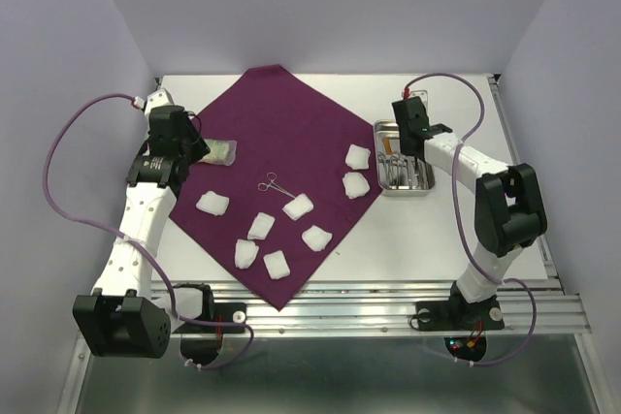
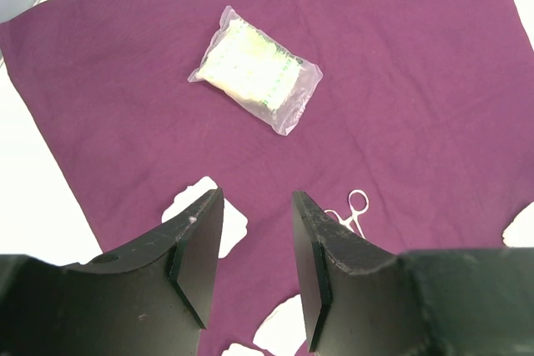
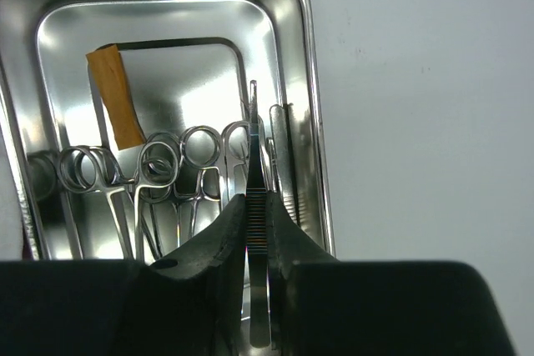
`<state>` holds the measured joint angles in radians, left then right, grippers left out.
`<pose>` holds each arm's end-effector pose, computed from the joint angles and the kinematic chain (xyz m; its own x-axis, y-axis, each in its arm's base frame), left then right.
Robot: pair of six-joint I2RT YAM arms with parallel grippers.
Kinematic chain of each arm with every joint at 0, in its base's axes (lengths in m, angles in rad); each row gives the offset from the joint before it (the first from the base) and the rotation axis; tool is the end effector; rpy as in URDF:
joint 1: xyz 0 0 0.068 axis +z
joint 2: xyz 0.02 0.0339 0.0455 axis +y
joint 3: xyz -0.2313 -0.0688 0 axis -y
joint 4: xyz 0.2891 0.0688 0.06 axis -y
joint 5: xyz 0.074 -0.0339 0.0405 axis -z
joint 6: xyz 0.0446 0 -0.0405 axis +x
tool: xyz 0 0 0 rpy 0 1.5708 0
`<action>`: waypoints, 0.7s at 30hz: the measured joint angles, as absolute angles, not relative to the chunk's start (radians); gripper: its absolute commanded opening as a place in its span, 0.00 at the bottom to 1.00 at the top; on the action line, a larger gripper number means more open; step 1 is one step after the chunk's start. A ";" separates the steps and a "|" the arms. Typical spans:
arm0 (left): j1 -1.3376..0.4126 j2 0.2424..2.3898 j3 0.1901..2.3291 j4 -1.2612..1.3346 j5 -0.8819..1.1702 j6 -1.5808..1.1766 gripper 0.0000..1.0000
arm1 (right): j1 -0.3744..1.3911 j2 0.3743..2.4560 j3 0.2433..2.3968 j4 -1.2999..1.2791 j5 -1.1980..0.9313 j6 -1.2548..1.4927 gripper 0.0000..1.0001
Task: Prepare the surgical pack
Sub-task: Place the medical item in the container.
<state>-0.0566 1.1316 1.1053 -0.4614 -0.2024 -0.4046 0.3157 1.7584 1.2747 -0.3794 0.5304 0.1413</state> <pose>0.3162 -0.0089 0.3201 -0.3821 -0.3646 -0.8492 -0.2962 0.9187 -0.2612 0.4063 0.1090 0.1739 -0.7088 -0.1037 -0.6977 0.1461 0.9461 -0.2890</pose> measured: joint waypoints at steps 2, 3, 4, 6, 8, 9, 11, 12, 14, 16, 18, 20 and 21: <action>-0.057 1.132 1.105 -0.461 -0.203 -0.405 0.49 | 0.316 1.760 1.259 -0.362 0.539 0.125 0.03; -0.057 1.131 1.105 -0.462 -0.203 -0.405 0.49 | 0.316 1.761 1.251 -0.353 0.543 0.118 0.04; -0.057 1.131 1.105 -0.461 -0.203 -0.405 0.49 | 0.316 1.763 1.245 -0.343 0.548 0.111 0.04; -0.057 1.131 1.105 -0.462 -0.203 -0.405 0.49 | 0.315 1.769 1.234 -0.323 0.561 0.099 0.08; -0.057 1.130 1.104 -0.461 -0.203 -0.405 0.49 | 0.314 1.777 1.220 -0.303 0.573 0.092 0.11; -0.057 1.130 1.103 -0.462 -0.203 -0.405 0.49 | 0.313 1.782 1.207 -0.292 0.580 0.089 0.17; -0.057 1.130 1.101 -0.462 -0.203 -0.405 0.49 | 0.313 1.791 1.186 -0.283 0.592 0.083 0.25; -0.057 1.130 1.100 -0.461 -0.203 -0.405 0.49 | 0.313 1.797 1.180 -0.282 0.595 0.081 0.33; -0.057 1.130 1.100 -0.462 -0.203 -0.405 0.49 | 0.313 1.810 1.178 -0.281 0.601 0.078 0.41; -0.057 1.130 1.100 -0.462 -0.203 -0.405 0.49 | 0.313 1.813 1.178 -0.279 0.604 0.076 0.44; -0.057 1.130 1.100 -0.462 -0.203 -0.405 0.49 | 0.313 1.813 1.178 -0.275 0.606 0.075 0.44; -0.057 1.130 1.100 -0.462 -0.203 -0.405 0.49 | 0.313 1.813 1.178 -0.274 0.605 0.075 0.44; -0.057 1.130 1.100 -0.462 -0.203 -0.405 0.49 | 0.313 1.813 1.178 -0.274 0.605 0.075 0.43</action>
